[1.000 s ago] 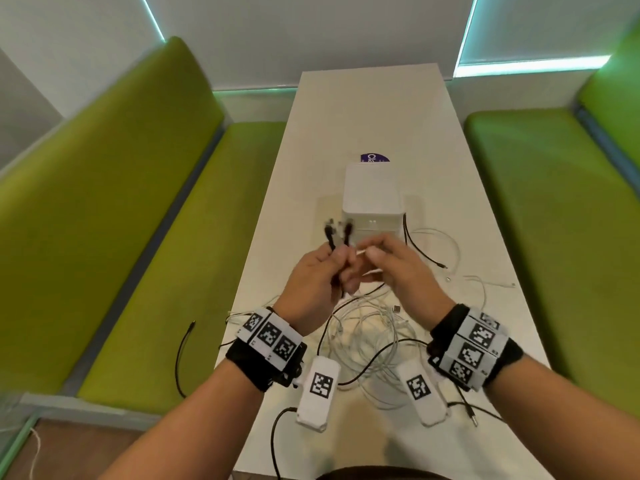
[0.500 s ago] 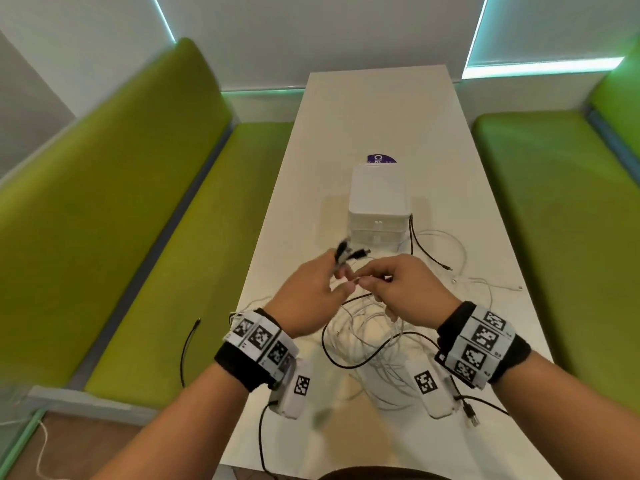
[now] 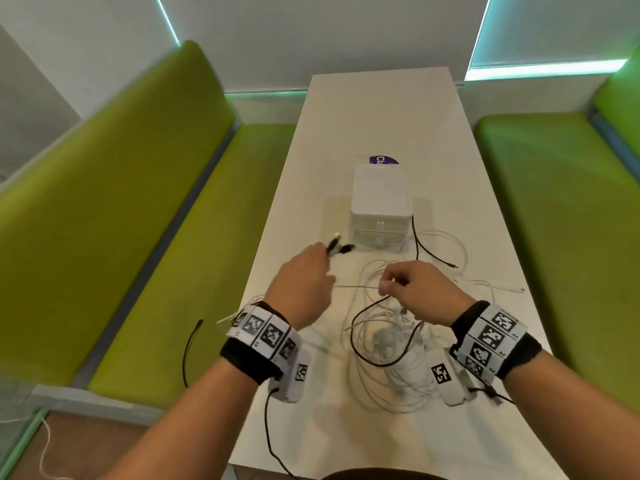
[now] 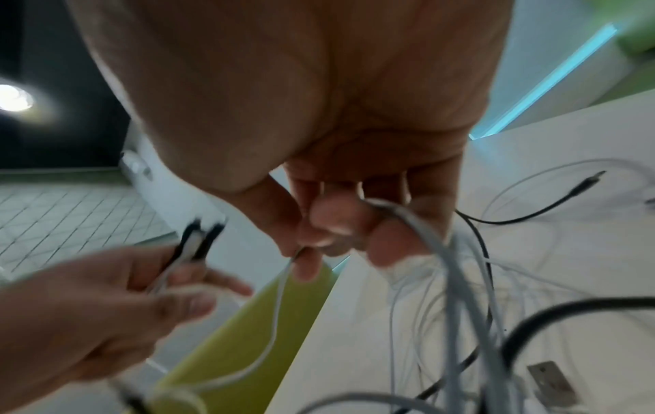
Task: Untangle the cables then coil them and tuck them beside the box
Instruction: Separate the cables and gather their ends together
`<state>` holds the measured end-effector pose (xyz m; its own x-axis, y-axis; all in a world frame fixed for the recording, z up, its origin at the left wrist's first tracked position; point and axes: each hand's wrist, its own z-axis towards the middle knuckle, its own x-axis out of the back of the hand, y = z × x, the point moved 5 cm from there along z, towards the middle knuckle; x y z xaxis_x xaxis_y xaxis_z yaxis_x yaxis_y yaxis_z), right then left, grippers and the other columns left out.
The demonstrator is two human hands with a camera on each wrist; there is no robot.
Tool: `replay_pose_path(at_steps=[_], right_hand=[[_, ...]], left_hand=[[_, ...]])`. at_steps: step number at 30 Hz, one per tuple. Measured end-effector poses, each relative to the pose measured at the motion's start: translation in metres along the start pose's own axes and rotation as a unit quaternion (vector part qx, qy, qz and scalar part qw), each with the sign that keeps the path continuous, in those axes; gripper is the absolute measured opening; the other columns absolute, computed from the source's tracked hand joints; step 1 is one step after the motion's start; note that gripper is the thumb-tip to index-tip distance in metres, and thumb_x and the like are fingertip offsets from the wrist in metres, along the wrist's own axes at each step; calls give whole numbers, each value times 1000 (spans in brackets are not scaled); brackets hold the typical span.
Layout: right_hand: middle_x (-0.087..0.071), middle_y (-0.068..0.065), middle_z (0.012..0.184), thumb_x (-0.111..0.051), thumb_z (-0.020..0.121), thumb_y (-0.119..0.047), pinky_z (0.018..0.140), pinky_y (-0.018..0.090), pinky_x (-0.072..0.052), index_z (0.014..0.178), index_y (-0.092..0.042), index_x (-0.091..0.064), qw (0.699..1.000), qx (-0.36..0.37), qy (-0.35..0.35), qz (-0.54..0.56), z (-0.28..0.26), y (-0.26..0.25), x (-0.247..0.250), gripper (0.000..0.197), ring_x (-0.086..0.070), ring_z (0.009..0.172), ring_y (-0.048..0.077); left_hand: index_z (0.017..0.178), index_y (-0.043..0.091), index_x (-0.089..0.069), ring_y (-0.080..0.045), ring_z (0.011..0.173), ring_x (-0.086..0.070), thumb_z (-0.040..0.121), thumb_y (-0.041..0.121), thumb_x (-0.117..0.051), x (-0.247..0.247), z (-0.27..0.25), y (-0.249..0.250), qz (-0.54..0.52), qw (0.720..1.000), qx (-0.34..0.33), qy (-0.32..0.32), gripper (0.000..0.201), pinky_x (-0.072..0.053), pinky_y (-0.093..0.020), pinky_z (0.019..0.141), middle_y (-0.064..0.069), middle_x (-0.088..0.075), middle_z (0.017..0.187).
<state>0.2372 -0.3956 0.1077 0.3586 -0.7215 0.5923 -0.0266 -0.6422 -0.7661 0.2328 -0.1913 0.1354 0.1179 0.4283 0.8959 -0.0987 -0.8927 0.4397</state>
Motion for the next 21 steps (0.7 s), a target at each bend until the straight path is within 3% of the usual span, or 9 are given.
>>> replay_pose_path(at_steps=[3, 5, 7, 9, 11, 14, 18, 21], right_hand=[[-65, 1, 66, -70, 92, -30, 64, 30, -45, 89, -31, -74, 995, 94, 34, 9, -3, -18, -6, 5, -50, 57, 8], [-58, -7, 59, -77, 85, -40, 59, 24, -41, 98, -37, -69, 991, 105, 75, 36, -3, -18, -1, 16, -47, 55, 6], [-50, -10, 53, -73, 80, -62, 54, 22, -38, 93, -34, -65, 994, 56, 86, 36, -4, -10, 4, 32, -44, 49, 5], [-55, -12, 50, -60, 81, -76, 59, 27, -42, 78, -21, -68, 998, 17, 64, 9, -7, -1, 7, 56, -47, 49, 4], [-55, -14, 48, -59, 90, -64, 63, 35, -46, 67, -11, -66, 999, 12, 35, -1, -6, 2, 5, 58, -47, 49, 4], [-62, -7, 59, -63, 92, -34, 72, 47, -58, 67, -22, -64, 999, 26, 12, 14, -1, 3, 2, 28, -60, 59, 15], [-72, -1, 66, -62, 97, -32, 67, 38, -57, 88, -30, -72, 999, 29, 18, -8, 1, 4, 3, 14, -67, 59, 5], [-71, -13, 68, -65, 97, -33, 61, 27, -51, 100, -28, -78, 999, 31, 19, 25, 1, 6, 2, 15, -63, 56, 3]], left_hand=[[107, 19, -51, -22, 88, -65, 97, 34, -57, -24, -11, 28, -28, 991, -80, -103, 19, -52, -41, 78, 0, -68, 98], [108, 21, -52, -18, 79, -67, 99, 42, -54, -29, -12, 27, -83, 984, -66, -145, 23, -54, -40, 74, 2, -69, 86], [105, 22, -55, -18, 72, -62, 98, 49, -54, -18, -7, 17, -136, 984, -45, -103, 28, -52, -40, 68, 4, -64, 77], [88, 22, -51, -18, 65, -53, 97, 44, -57, -3, -1, 1, -145, 989, -18, -32, 24, -42, -37, 60, 4, -55, 70], [82, 20, -44, -18, 62, -48, 97, 39, -59, 3, 4, -15, -134, 991, 11, 14, 28, -35, -34, 56, 5, -50, 67], [89, 17, -42, -22, 60, -50, 99, 38, -58, 3, 4, -24, -75, 995, 31, 53, 28, -33, -35, 53, 5, -50, 66], [95, 17, -40, -20, 58, -48, 100, 32, -57, 9, 4, -34, -19, 994, 54, 98, 23, -32, -35, 53, 8, -50, 67], [105, 16, -50, -22, 79, -62, 98, 28, -59, 10, 2, -31, -11, 997, 20, 74, 17, -40, -33, 65, 8, -61, 88]])
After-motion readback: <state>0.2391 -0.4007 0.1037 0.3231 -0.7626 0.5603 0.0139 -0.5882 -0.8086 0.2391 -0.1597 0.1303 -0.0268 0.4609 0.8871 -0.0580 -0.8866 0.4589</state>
